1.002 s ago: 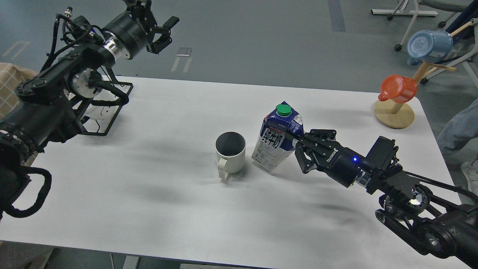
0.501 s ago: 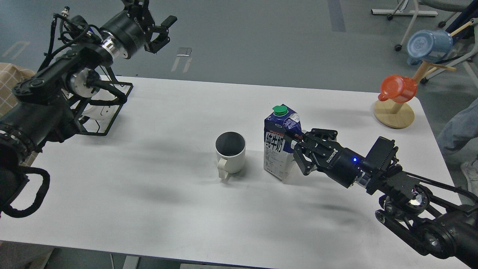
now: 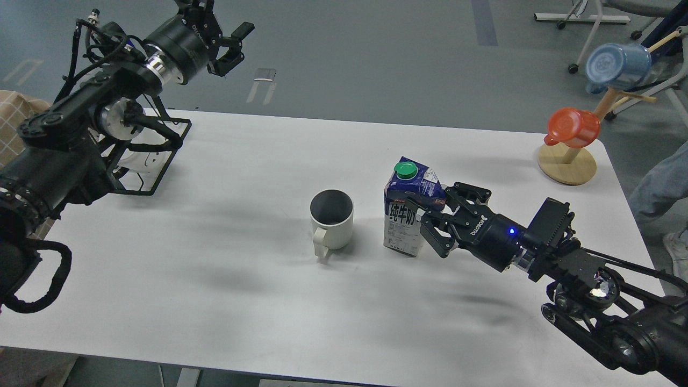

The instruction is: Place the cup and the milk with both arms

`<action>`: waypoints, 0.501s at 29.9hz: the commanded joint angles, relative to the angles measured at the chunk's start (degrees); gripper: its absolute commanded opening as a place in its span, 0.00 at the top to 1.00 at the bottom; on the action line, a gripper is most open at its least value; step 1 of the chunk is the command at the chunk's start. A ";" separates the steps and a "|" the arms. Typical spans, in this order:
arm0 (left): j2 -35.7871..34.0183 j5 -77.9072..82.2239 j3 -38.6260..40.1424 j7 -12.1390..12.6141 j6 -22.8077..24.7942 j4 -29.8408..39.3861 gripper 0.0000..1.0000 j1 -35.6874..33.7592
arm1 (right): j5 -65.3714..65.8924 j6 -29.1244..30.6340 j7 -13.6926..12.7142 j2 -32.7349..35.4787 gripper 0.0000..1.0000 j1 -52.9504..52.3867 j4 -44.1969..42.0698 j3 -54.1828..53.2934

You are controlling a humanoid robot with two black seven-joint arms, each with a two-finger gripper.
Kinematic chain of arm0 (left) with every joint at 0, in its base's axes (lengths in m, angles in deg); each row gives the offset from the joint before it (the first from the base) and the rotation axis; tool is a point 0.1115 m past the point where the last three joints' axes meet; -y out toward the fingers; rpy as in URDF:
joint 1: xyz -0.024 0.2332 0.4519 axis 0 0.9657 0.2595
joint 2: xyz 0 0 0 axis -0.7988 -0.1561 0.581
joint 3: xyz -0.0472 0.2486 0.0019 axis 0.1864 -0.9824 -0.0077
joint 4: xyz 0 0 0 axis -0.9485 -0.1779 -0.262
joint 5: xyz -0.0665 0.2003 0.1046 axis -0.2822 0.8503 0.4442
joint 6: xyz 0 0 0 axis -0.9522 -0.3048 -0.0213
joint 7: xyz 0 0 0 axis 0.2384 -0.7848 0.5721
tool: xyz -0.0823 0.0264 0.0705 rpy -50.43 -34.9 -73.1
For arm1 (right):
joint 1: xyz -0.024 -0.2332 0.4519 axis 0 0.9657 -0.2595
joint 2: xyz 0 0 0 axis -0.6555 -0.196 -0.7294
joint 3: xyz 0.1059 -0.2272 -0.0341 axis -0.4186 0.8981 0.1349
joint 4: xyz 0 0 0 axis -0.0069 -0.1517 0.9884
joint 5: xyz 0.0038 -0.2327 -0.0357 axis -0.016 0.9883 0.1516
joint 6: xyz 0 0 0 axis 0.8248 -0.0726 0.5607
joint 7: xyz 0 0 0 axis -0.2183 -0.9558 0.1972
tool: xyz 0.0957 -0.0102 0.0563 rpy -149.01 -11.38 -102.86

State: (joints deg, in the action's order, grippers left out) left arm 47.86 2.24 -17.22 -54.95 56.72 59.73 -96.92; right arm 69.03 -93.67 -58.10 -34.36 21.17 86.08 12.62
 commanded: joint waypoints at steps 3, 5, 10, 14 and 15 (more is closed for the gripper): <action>0.09 0.05 -0.09 0.00 0.00 0.00 0.03 0.00 | 0.00 0.00 0.00 2.19 0.42 0.10 0.77 0.00; 0.09 0.05 -0.09 0.00 0.00 0.00 0.03 0.00 | 0.00 0.00 0.00 2.90 0.42 0.19 0.86 0.00; 0.09 0.05 -0.09 0.00 0.00 0.00 0.03 0.00 | 0.00 0.00 0.00 5.53 0.37 0.80 1.91 0.00; 0.18 0.05 -0.09 0.09 0.00 0.00 0.03 0.00 | 0.00 0.00 0.00 7.64 0.34 1.33 3.40 0.09; 0.18 0.05 -0.18 0.09 0.00 0.00 0.03 0.00 | 0.00 0.00 0.00 8.08 0.34 1.42 3.75 0.09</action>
State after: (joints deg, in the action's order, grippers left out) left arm 48.02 2.30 -17.31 -54.95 56.72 59.73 -96.92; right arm 69.03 -93.67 -58.09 -27.89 22.19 88.76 12.70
